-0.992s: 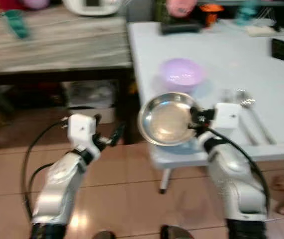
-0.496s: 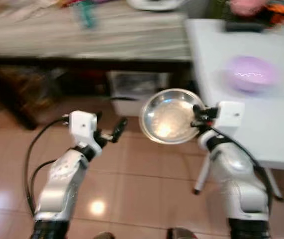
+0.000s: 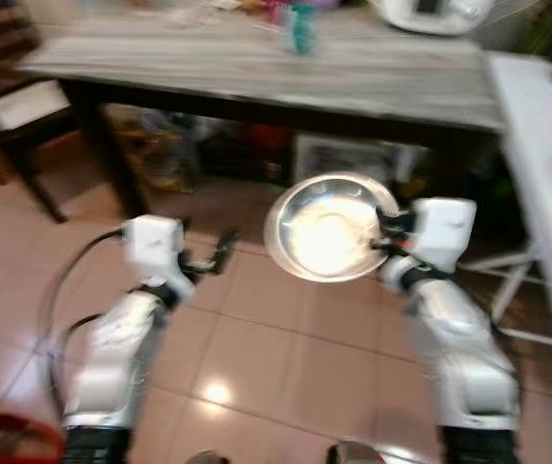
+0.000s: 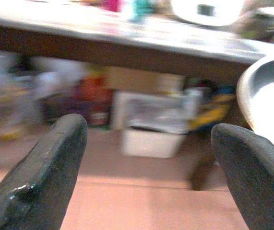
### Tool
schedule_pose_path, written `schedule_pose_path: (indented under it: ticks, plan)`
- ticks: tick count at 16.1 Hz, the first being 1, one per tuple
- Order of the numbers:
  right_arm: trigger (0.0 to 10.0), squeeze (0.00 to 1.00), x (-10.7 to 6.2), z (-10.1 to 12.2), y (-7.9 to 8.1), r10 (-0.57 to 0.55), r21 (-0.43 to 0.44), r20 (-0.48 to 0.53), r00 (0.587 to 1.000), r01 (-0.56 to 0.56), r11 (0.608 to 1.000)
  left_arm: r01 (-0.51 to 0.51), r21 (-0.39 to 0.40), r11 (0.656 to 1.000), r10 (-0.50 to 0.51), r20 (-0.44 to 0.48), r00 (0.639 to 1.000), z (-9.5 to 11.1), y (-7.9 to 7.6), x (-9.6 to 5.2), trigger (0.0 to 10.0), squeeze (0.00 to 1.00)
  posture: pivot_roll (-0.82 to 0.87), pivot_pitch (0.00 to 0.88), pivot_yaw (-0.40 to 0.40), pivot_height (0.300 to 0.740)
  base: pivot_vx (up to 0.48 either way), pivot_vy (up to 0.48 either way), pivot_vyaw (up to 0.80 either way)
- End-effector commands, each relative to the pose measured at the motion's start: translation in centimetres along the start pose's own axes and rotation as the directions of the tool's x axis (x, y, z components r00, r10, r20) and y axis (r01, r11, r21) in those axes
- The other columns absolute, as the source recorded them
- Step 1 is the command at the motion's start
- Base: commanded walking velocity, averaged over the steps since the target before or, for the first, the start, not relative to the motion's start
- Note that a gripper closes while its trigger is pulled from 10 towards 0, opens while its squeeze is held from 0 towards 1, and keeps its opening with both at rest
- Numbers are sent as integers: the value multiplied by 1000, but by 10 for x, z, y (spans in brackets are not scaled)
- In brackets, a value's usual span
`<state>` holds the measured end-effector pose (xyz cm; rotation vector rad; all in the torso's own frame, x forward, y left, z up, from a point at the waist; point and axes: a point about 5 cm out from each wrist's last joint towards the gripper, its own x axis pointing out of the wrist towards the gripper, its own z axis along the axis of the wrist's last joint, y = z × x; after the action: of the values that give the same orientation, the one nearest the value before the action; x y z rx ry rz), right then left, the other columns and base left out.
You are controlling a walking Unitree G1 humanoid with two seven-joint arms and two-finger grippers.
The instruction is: Setting the table
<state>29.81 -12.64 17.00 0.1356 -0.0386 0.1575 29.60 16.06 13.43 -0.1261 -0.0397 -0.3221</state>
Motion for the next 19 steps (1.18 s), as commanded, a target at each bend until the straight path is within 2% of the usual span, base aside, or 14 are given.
schedule_pose_path:
  ticks: [1, 5, 11, 16, 19]
  plan:
    - [10000, 0, -1, 6, -6, -18, -13, 28, 999, 19, 1000, 2, -16, 1000, -2, 2, 1000, -1, -2, 0, 10000, 0, -188, 160, 17, 740, 0, 0, 450]
    - [10000, 0, -1, 8, -7, -21, -21, 35, 999, 22, 1000, 24, -19, 1000, -24, 9, 1000, 0, -5, -1, 10000, 0, -190, 161, 14, 740, 76, 0, 450]
    - [10000, 0, -1, 8, -7, -24, -22, 39, 999, 25, 999, 39, -27, 999, -38, 11, 999, 0, -8, -1, 10000, 0, -191, 163, 14, 740, 368, 0, 445]
    - [10000, 0, -2, 7, -6, -21, -22, 37, 999, 22, 1000, 45, -32, 998, -45, 11, 999, 0, -9, -1, 10000, 0, -192, 162, 16, 740, 395, 0, 0]
    - [10000, 0, -2, 7, -6, -19, -24, 42, 999, 20, 1000, 52, -33, 998, -51, 10, 999, 0, -11, 0, 10000, 0, -193, 162, 17, 740, 393, 0, 562]
